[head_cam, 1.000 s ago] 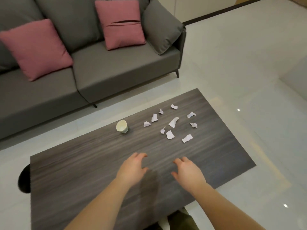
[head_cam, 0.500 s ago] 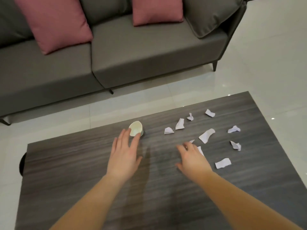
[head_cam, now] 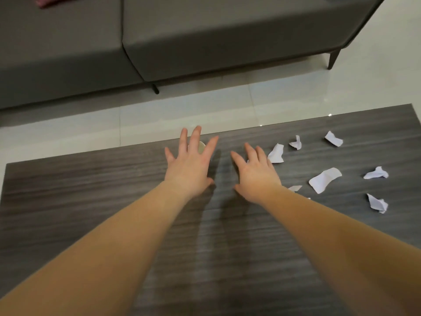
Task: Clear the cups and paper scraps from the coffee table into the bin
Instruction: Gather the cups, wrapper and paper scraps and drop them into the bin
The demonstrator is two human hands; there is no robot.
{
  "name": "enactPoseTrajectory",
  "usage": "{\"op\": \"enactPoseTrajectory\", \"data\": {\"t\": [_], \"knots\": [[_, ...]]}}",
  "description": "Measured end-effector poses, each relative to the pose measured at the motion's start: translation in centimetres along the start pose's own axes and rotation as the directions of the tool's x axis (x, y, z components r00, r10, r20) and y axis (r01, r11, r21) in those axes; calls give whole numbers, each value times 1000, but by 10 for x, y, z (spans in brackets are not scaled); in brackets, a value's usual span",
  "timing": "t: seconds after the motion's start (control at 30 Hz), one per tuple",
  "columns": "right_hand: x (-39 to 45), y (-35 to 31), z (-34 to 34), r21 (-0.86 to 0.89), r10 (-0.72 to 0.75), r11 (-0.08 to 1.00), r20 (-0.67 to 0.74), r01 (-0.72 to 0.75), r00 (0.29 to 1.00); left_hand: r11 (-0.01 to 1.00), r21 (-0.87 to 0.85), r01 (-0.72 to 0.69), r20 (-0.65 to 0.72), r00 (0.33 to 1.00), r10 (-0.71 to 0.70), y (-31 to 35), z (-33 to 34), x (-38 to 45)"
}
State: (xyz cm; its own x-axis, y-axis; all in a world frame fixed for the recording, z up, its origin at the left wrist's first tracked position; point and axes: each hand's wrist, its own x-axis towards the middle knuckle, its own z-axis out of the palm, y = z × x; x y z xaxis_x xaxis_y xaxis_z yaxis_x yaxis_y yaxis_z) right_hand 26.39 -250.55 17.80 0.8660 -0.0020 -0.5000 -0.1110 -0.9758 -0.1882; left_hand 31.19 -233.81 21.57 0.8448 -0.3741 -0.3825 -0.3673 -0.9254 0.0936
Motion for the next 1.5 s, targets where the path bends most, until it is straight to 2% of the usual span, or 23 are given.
{"op": "enactPoseTrajectory", "data": {"t": [0.1,0.23,0.53,0.93,1.1,1.27,1.5], "knots": [[9,-4,3,-15,83,996,22,-82,996,1000,13,14,43,999,-15,-3,2,6],[2,-7,6,-27,120,992,-46,-121,992,999,-35,-7,72,997,9,-3,5,1],[-29,-5,8,-1,1,1000,-16,-1,1000,997,-59,-45,83,995,50,9,19,-38],[-85,-38,-27,-60,-210,975,29,212,977,990,-136,39,114,993,-24,9,-6,-115],[-129,-70,-53,-89,-277,955,90,284,957,974,-191,125,131,986,-101,-5,-41,-174],[-168,-126,-71,-121,-384,913,75,390,920,956,-218,196,104,979,-177,-32,-67,-238],[-205,-229,-48,-197,-426,874,128,444,896,916,-294,273,63,962,-266,-93,-58,-324]]}}
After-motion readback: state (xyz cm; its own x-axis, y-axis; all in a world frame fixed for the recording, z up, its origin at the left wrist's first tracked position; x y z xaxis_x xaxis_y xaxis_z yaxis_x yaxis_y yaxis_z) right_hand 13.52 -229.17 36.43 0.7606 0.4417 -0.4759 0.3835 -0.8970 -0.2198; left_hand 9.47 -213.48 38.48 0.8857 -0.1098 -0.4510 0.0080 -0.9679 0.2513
